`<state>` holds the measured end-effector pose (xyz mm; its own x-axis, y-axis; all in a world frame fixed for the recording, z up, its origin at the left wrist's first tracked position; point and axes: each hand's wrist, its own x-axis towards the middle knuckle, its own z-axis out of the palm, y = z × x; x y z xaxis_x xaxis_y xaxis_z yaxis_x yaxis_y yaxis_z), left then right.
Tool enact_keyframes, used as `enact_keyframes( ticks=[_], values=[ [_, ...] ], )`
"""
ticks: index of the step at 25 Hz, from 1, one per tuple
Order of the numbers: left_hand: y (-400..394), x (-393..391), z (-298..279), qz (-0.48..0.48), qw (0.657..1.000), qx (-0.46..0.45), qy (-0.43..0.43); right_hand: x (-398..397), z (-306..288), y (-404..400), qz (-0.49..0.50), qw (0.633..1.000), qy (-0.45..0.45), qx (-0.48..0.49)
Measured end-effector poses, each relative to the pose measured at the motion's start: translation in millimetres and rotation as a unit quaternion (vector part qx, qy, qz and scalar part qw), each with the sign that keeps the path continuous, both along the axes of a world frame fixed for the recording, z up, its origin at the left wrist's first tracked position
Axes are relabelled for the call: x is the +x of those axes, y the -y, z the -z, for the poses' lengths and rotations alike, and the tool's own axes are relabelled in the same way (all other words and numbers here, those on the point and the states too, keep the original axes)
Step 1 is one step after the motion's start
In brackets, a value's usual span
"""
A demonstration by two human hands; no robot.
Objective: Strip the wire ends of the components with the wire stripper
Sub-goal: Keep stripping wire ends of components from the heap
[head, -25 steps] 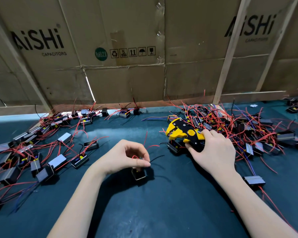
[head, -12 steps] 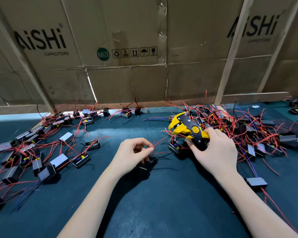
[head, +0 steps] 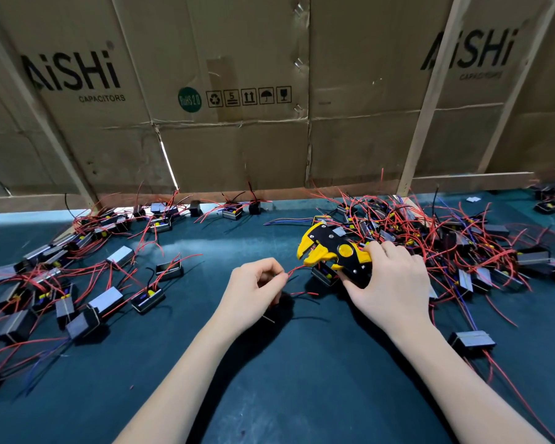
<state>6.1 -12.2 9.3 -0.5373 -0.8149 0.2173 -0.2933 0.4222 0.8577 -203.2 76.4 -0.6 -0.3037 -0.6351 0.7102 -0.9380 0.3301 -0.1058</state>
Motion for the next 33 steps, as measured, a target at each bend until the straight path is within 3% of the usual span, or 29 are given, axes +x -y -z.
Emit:
enact_keyframes(
  ticks=[5,11,17,28,33],
  values=[
    [-2,-1,0,-0.026,0.999,0.009,-0.022,-1,-1,0,0.006,1.0,-0.004,0.002],
    [-7,-5,3,-0.059,0.995,-0.043,-0.07,-1,0,0,0.025,0.999,-0.002,0.023],
    [-9,-10,8,-0.071,0.995,-0.064,-0.002,1,-1,0,0.01,1.0,0.018,0.015],
    [-10,-10,6,-0.066,0.996,-0.056,0.009,3,-12,-3,0.037,0.996,0.031,0.073],
    [-5,-6,7,-0.073,0.991,-0.11,0.036,0,-9,-3,0.012,0.998,0.044,0.036]
  ],
)
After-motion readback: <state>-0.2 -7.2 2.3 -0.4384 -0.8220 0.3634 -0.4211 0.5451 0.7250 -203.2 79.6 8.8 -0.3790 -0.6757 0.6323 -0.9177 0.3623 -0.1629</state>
